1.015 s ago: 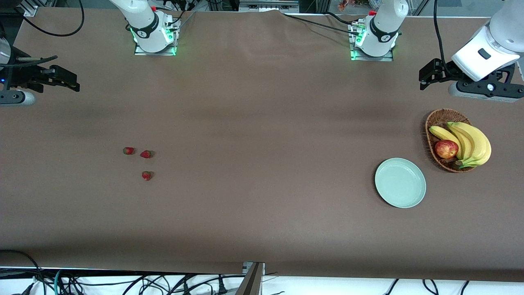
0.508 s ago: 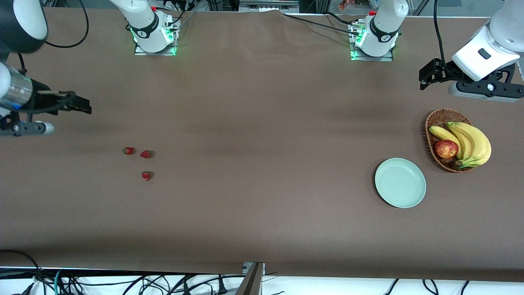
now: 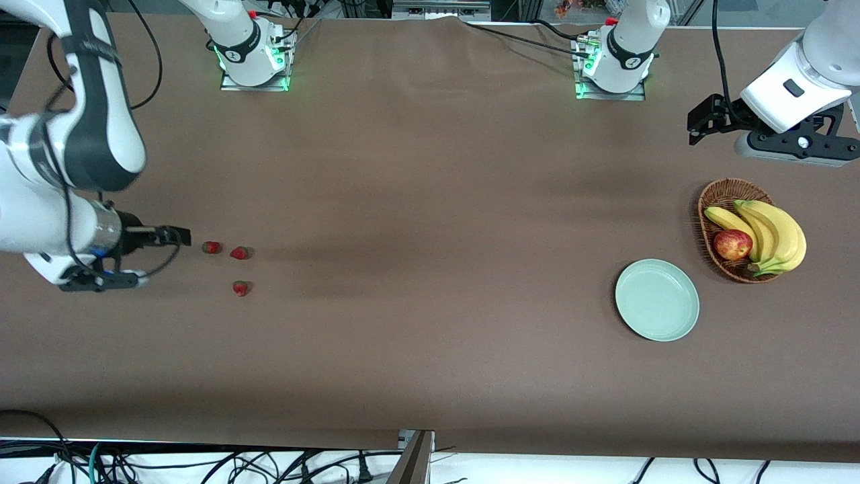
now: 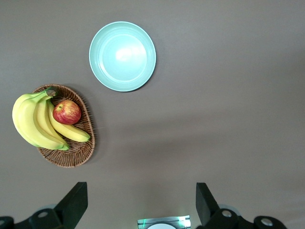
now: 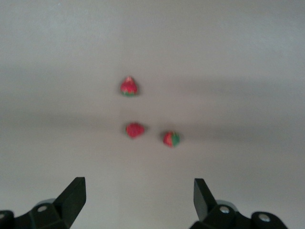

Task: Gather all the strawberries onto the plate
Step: 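Reach the right gripper down over the cluster of red strawberries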

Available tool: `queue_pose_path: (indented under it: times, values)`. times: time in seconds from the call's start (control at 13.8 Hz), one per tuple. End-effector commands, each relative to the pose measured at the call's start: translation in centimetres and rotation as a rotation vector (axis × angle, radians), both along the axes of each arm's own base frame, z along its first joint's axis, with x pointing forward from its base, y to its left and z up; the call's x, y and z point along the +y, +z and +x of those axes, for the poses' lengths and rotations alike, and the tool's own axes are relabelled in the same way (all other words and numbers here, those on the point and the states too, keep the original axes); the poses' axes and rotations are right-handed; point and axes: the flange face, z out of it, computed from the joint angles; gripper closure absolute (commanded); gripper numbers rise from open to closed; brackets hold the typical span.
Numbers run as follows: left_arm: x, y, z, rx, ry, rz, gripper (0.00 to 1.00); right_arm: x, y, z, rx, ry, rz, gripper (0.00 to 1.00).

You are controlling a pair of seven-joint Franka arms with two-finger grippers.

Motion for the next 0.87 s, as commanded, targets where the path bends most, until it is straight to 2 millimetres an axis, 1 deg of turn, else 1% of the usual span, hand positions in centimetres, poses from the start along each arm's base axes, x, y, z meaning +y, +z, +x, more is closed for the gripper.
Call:
queue_pose_path:
  times: [0.0,0.07,0.15,0.36,0.65,0.8]
  values:
    - [-0.1,0.6,0.0,0.004,0.002,0.011,0.0,1.7,-5.1,1.7,-0.012,0.01,0.009,0.0]
    - [-0.1,0.6,0.1,0.003,0.002,0.01,0.0,2.5,-7.2,1.9,-0.008,0.014,0.009,0.0]
    - [0.0,0.6,0.1,0.004,0.004,0.01,0.0,3.4,-8.6,1.8,-0.008,0.026,0.009,0.0]
    - [0.0,0.6,0.1,0.003,0.002,0.011,0.0,3.9,-12.9,0.5,-0.015,0.034,0.011,0.0]
    - [-0.1,0.6,0.1,0.003,0.002,0.01,0.0,3.7,-16.6,-1.6,-0.012,0.037,0.009,0.0]
    - [-0.1,0.6,0.1,0.003,0.003,0.009,0.0,4.0,-17.7,-2.5,0.006,0.043,0.006,0.0]
